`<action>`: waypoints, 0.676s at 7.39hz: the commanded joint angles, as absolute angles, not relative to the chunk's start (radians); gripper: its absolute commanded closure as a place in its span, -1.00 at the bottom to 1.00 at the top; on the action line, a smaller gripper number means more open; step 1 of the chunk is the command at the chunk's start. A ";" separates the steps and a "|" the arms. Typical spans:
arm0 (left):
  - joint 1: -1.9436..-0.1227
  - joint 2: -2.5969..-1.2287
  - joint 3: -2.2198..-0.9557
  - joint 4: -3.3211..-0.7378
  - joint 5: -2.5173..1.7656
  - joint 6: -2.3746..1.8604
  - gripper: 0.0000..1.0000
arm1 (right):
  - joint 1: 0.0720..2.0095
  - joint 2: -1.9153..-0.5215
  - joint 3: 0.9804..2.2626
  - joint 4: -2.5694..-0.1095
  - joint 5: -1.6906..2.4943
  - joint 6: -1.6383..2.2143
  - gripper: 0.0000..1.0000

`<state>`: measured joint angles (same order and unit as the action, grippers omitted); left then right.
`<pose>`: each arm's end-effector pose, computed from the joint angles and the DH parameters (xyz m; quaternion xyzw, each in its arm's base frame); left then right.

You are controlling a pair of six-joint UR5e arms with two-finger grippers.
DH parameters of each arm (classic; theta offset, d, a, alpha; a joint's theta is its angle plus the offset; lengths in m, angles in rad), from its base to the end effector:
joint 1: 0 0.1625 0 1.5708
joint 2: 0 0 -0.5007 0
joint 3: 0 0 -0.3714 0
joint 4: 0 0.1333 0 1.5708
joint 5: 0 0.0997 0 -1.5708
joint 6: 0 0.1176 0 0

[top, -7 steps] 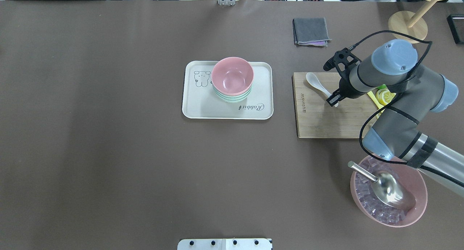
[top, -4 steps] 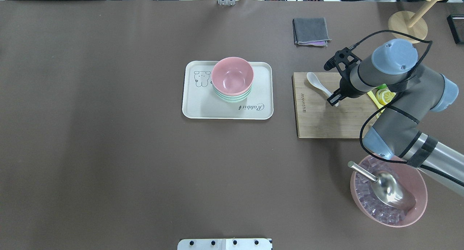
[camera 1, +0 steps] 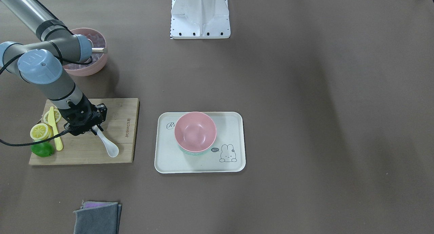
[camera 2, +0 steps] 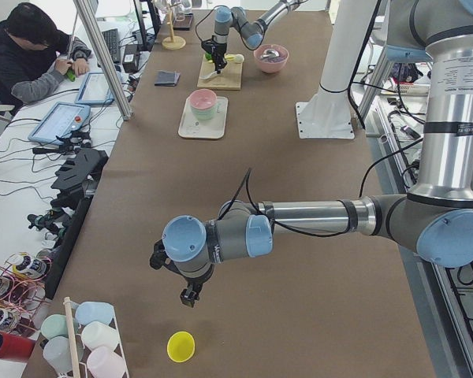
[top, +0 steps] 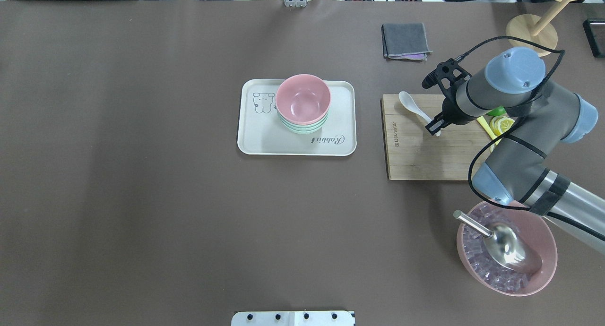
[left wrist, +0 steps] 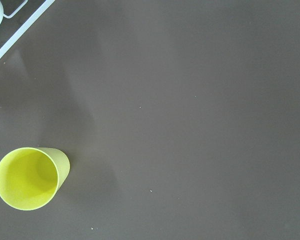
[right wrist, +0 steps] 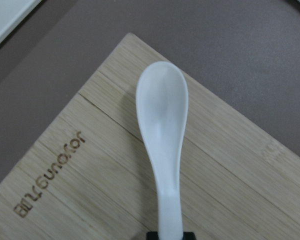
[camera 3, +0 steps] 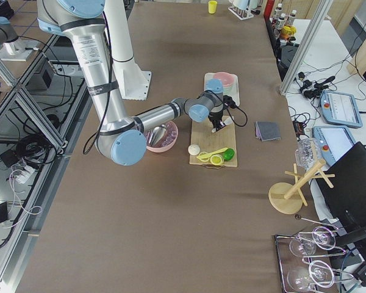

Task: Stack pink bowl on green and place spoon
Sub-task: 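Lower the right gripper and grasp the white spoon's handle, then lift the white spoon and carry it with the right gripper to the pink bowl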

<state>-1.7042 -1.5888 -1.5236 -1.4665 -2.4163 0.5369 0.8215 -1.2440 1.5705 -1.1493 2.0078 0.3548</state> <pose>-0.1072 -0.4585 0.7645 0.0772 0.4066 0.1555 0.8970 -0.3871 -0.5387 0.5279 0.1979 -0.3588 -0.2557 0.8756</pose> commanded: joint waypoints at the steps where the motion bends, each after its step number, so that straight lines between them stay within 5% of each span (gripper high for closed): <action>1: -1.704 -1.586 -1.525 -1.466 -2.421 0.537 -0.97 | 0.845 -1.224 1.575 -1.157 2.040 0.426 1.00; 5: -1.704 -1.585 -1.526 -1.466 -2.421 0.532 -0.97 | 0.845 -0.935 1.716 -1.669 2.088 0.911 1.00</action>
